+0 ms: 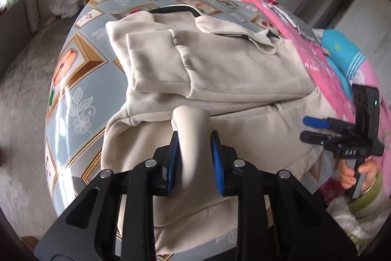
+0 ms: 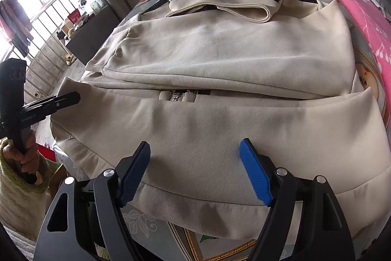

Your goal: Fold large clothes

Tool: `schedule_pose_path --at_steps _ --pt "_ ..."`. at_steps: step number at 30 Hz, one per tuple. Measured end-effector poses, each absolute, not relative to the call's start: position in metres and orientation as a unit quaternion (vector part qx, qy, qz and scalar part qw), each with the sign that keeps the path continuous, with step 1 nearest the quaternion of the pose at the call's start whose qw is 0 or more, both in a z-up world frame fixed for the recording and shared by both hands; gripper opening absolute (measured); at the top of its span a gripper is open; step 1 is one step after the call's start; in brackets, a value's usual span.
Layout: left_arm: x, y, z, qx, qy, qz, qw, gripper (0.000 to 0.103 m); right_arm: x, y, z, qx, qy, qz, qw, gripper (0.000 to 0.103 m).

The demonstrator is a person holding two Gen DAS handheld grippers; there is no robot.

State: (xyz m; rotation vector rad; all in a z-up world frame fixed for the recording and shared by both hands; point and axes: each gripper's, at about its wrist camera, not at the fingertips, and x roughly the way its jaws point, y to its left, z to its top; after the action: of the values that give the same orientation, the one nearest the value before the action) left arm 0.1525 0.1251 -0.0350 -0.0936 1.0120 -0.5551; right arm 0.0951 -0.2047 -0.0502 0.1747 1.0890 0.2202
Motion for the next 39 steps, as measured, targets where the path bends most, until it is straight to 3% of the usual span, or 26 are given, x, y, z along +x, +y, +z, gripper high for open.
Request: schedule_pose_path --at_steps 9,16,23,39 --pt "0.158 0.112 -0.047 0.017 0.515 -0.175 0.839 0.025 0.091 -0.207 -0.047 0.093 0.513 0.106 0.847 0.081" --pt "0.144 0.087 -0.043 0.097 0.499 -0.115 0.853 0.025 0.066 -0.273 -0.020 0.145 0.467 0.052 0.871 0.081" --pt "0.141 0.083 -0.042 0.116 0.498 -0.096 0.854 0.025 0.061 -0.354 -0.009 0.207 0.438 -0.011 0.875 0.081" --pt "0.142 0.080 -0.042 0.118 0.499 -0.093 0.853 0.025 0.130 -0.433 -0.062 0.393 0.460 0.067 0.793 0.066"
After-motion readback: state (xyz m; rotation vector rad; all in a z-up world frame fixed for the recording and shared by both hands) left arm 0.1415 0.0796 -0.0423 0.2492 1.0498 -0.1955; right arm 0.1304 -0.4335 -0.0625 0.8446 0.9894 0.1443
